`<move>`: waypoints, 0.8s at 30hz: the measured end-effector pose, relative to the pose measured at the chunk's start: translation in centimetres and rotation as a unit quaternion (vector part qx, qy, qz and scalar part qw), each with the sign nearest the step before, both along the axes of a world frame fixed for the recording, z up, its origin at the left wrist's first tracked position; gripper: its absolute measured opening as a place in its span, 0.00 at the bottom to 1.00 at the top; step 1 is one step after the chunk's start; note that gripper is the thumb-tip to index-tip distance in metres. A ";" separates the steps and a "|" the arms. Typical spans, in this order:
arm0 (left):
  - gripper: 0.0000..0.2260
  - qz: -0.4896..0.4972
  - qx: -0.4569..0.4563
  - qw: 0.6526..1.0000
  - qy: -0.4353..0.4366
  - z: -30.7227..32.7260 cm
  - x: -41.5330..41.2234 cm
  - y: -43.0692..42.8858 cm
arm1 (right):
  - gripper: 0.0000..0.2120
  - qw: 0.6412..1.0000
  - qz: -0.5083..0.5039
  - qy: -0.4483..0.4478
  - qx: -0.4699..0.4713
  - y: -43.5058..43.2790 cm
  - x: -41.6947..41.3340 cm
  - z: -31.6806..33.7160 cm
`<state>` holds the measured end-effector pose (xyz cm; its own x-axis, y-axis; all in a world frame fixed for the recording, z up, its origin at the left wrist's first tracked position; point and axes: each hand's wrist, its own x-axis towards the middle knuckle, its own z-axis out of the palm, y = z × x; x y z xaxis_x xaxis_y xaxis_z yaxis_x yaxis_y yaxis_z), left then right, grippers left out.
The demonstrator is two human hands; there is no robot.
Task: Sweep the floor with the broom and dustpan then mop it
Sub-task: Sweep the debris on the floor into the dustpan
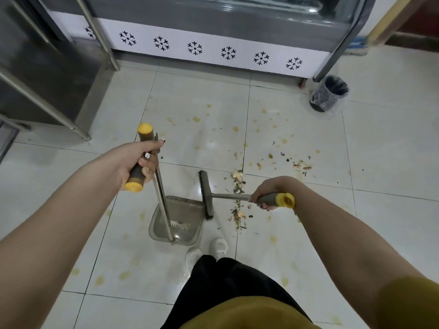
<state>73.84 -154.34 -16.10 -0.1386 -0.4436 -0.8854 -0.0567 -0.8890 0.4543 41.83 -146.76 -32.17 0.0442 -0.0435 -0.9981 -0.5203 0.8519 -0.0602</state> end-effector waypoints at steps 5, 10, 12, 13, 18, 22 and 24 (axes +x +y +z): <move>0.15 0.002 0.010 1.000 0.012 0.1 2.8 1.2 | 0.07 0.997 -0.044 -0.057 0.015 0.1 1.9 0.1; 0.15 0.014 0.021 0.999 0.020 0.3 5.3 1.4 | 0.09 0.995 -0.074 -0.066 0.027 1.1 5.7 -1.0; 0.16 0.014 0.026 0.999 0.020 0.2 6.2 1.2 | 0.10 0.994 -0.083 -0.056 0.034 1.2 7.1 -1.6; 0.16 0.014 0.025 0.999 0.018 0.1 6.5 1.2 | 0.10 0.994 -0.086 -0.049 0.036 1.3 7.5 -1.7; 0.16 0.010 -0.002 1.000 -0.013 -0.4 7.6 1.4 | 0.10 0.992 -0.122 0.011 0.026 1.5 5.3 -0.5; 0.15 0.005 -0.022 1.000 -0.022 -0.8 7.7 1.7 | 0.06 0.987 -0.146 0.070 -0.009 2.1 3.7 1.0; 0.15 0.000 -0.026 0.999 -0.021 -0.9 7.6 1.7 | 0.05 0.986 -0.133 0.095 -0.026 2.4 3.8 1.3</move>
